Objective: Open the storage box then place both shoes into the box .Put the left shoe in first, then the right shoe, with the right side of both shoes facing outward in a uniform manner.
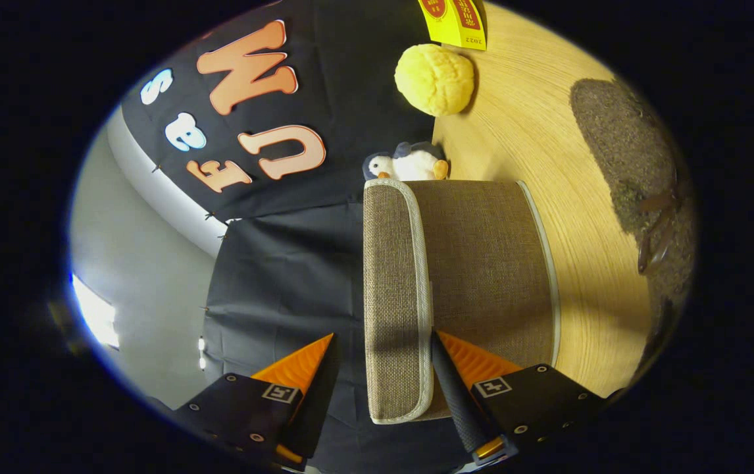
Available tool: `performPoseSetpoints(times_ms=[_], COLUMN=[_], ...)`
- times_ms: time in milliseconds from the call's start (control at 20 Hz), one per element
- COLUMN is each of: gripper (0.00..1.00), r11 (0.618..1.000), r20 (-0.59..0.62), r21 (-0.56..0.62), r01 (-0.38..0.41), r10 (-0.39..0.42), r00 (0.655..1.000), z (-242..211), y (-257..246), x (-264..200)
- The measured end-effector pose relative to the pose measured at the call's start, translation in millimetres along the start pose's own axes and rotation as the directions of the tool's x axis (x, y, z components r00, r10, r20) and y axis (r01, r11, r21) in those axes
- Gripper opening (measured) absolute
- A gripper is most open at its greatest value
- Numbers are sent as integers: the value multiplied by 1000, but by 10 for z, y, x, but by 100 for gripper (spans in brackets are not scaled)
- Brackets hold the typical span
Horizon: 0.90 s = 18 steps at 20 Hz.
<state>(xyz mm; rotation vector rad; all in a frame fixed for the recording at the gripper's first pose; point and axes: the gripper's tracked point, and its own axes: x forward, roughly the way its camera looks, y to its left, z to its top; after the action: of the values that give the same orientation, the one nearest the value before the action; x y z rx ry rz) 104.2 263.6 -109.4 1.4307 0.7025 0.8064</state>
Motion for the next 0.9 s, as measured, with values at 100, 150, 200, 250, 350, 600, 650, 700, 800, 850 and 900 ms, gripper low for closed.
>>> performPoseSetpoints(times_ms=[100, 150, 200, 250, 350, 600, 650, 700, 800, 850, 900], gripper=[68, 50, 32, 26, 11, 2, 2, 2, 2, 2, 2], r11=[999, 998, 998, 998, 998, 998, 996, 996, 998, 997, 998], r20=[6, 19, 25, 21, -4, -42, -59, -58, -49, -54, -48], r21=[-6, -6, -1, 15, 59, 64, 89, 92, 57, 51, 30], r01=[50, 60, 66, 64, 14, 5, 4, -3, -37, -58, -63], r10=[-50, -60, -66, -64, -14, -2, 1, 8, 40, 60, 64], r00=[999, 998, 998, 998, 1000, 999, 998, 998, 998, 997, 997], z=[14, 57, 81, 93, 70, 24, 15, 18, 0, -12, -32], y=[-107, -135, -133, -127, -45, -1, -3, 35, 132, 213, 269], x=[3, -9, -15, -27, -37, -9, 8, 8, -2, 12, 17])
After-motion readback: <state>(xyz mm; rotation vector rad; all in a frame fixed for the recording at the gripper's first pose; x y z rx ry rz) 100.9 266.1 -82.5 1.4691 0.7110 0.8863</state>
